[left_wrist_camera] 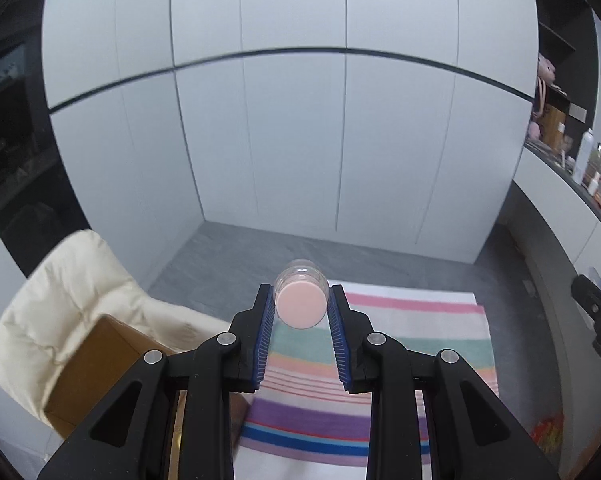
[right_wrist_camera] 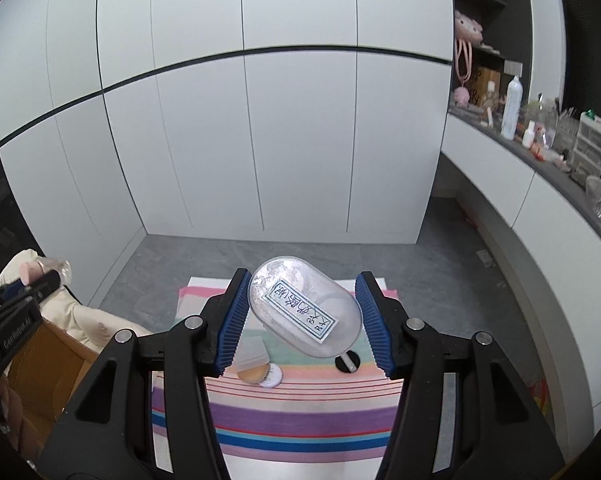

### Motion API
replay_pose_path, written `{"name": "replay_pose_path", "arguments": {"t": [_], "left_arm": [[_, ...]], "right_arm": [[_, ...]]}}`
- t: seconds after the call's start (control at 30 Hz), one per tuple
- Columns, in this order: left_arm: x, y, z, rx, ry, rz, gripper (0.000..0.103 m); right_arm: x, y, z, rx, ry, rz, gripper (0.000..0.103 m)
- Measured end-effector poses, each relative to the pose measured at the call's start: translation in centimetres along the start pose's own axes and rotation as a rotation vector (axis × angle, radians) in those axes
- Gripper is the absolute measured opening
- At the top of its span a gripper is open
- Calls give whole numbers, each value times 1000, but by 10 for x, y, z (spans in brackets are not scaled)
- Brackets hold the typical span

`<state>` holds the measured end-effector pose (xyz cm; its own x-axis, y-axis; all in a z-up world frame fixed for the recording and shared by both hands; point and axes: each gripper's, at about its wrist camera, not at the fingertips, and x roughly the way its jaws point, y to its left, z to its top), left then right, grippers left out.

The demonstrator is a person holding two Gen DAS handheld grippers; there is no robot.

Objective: Organize objects
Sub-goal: 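Lift the glass bottle with the left tool while the right tool lifts the clear case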

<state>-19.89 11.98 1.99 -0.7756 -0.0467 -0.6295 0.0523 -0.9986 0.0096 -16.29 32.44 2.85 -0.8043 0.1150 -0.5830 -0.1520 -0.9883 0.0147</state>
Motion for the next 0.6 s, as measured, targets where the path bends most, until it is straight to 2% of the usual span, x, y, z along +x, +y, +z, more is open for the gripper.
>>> {"name": "replay_pose_path", "arguments": {"t": [0.23, 0.6], "left_arm": [[-28, -4, 13, 18, -35, 4, 28], [-43, -15, 6, 41, -23, 0, 28]], "right_arm": [[-28, -5, 14, 1, -36, -14, 56], [-37, -18, 11, 1, -41, -41, 56]]}}
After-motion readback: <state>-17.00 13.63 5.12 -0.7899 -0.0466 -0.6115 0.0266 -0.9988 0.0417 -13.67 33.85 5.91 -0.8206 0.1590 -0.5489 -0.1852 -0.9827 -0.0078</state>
